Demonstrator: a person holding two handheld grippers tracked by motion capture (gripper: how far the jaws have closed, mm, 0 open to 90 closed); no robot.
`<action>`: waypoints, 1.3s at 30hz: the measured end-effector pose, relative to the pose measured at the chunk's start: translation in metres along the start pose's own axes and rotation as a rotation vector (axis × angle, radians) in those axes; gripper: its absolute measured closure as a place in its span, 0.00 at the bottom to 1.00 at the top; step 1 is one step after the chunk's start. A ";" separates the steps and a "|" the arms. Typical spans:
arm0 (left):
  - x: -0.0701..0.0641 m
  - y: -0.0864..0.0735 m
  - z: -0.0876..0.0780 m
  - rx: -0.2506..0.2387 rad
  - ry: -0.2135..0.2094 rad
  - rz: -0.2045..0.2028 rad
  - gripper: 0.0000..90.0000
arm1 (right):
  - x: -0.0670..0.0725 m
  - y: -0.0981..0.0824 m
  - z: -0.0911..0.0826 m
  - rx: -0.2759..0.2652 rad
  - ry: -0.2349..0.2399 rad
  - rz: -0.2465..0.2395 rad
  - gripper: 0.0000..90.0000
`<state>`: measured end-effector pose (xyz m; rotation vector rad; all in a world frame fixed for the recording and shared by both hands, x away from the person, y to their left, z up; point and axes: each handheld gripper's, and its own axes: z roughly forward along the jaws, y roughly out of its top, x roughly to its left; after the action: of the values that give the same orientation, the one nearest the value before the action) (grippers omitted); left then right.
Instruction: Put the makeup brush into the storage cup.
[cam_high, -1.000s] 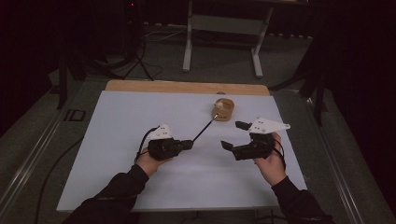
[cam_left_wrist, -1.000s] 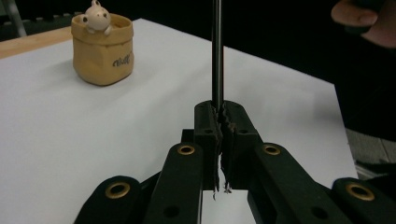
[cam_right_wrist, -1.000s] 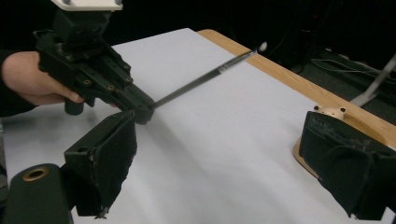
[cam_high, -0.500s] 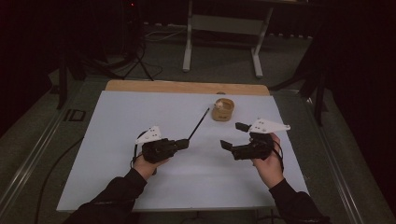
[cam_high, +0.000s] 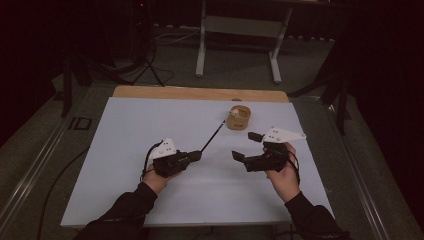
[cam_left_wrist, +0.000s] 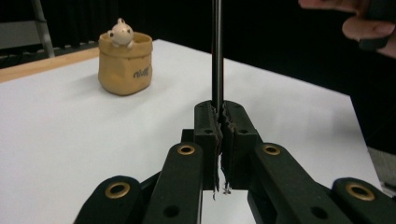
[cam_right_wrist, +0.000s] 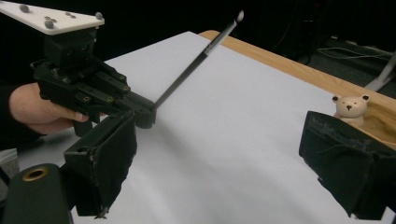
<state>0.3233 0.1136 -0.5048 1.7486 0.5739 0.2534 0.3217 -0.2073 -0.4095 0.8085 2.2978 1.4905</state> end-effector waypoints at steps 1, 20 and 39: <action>0.000 0.000 0.001 -0.005 0.000 -0.005 0.95 | 0.000 0.000 0.000 -0.001 0.002 0.008 0.12; -0.004 0.001 0.010 0.024 0.043 -0.023 0.95 | 0.011 0.015 0.016 0.015 -0.133 0.085 0.17; -0.007 0.000 0.013 0.014 0.047 -0.022 0.95 | 0.032 0.033 0.036 -0.010 -0.238 0.361 0.44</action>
<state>0.3235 0.0996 -0.5070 1.7525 0.6300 0.2765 0.3244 -0.1514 -0.3927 1.3755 2.0442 1.4454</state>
